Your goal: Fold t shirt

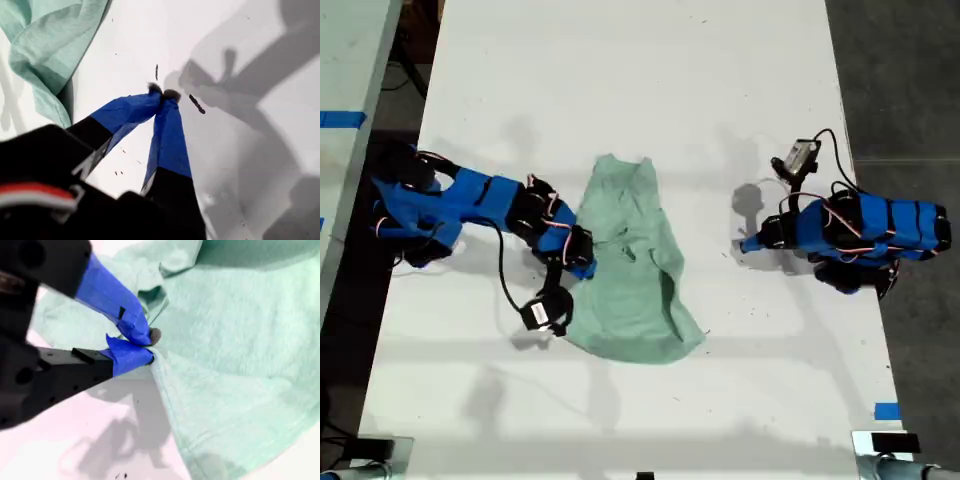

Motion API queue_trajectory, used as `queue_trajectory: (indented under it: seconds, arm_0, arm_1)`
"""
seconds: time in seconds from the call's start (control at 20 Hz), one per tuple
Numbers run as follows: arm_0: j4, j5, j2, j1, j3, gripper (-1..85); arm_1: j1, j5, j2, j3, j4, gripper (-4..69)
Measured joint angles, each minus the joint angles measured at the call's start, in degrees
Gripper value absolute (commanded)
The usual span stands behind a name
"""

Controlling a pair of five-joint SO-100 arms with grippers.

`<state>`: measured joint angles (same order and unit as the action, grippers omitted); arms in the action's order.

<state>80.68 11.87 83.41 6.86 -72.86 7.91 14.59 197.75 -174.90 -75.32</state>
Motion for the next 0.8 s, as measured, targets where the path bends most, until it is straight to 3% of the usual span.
queue_trajectory:
  seconds: [0.2, 0.25, 0.35, 0.8]
  arm_0:
    - [-2.7, -5.9, -12.9, -1.9, 11.8, 2.9]
    - [-4.1, -6.4, -14.8, -1.9, 12.1, 18.1]
    - [-7.6, -7.1, -17.3, -1.9, 12.4, 31.4]
    - [-18.7, -2.3, -13.5, 6.3, 12.7, 28.6]
  arm_1:
    - [0.0, 0.0, 0.0, 0.0, 0.0, 0.7]
    - [0.0, 0.0, 0.0, 0.0, 0.0, 0.7]
    - [0.0, 0.0, 0.0, 0.0, 0.0, 0.7]
    - [0.0, 0.0, 0.4, 0.0, 0.0, 0.7]
